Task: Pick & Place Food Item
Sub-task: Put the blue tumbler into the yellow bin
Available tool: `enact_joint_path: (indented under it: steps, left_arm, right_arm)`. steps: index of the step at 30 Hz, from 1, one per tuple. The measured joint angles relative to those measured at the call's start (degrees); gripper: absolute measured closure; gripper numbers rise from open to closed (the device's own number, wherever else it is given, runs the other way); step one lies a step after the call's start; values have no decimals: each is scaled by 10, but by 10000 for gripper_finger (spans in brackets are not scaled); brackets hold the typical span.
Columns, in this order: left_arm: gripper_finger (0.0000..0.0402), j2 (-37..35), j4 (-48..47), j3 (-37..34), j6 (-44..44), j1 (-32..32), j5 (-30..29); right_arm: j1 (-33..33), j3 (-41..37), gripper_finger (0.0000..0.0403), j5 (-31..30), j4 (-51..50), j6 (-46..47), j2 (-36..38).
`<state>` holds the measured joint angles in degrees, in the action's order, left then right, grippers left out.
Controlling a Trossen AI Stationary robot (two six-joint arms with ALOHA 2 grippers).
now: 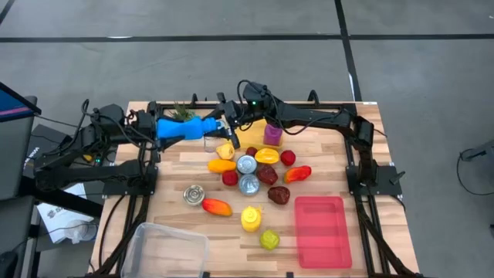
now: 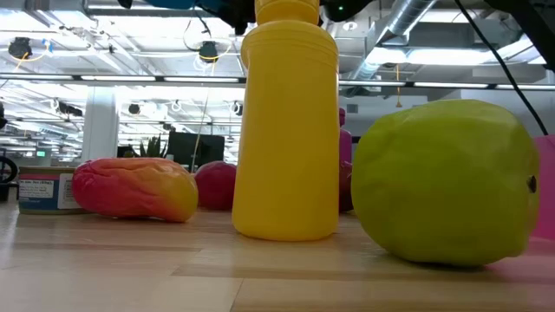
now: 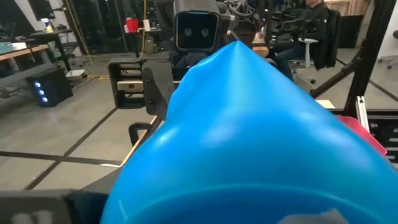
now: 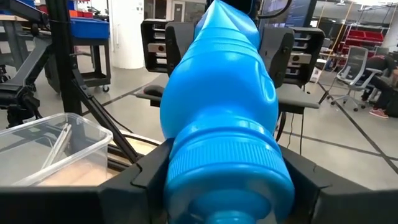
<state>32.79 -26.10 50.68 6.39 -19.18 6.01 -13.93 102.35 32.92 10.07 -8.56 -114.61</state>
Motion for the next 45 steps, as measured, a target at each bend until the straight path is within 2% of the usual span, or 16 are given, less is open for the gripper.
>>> enact_joint_path:
  steps: [4, 11, 19, 24, 35, 39, 45]
  left_arm:
    - [124, -29, -59, -2, 1, 0, -4]
    - [60, -106, -95, -1, -25, 0, -15]
    - [38, -145, -185, -1, -83, 0, -19]
    - [37, -143, -207, -1, -84, 0, -20]
    - [37, -143, -211, -1, -84, 0, -17]
    - [37, -143, -214, -2, -84, 0, -17]
    - [37, -143, -203, -28, -84, 0, -17]
  right_arm:
    - [1, 0, 209, -2, -11, -1, -1]
    - [1, 0, 209, 1, -19, -5, 0]
    - [-1, 0, 209, 1, -154, -27, 0]
    - [-1, 16, 209, -50, -297, -56, 0]
    - [8, 150, 209, -220, -640, -105, 0]
    - [2, 179, 209, -286, -712, -110, 0]
    - [-16, 189, 209, -318, -777, -101, 0]
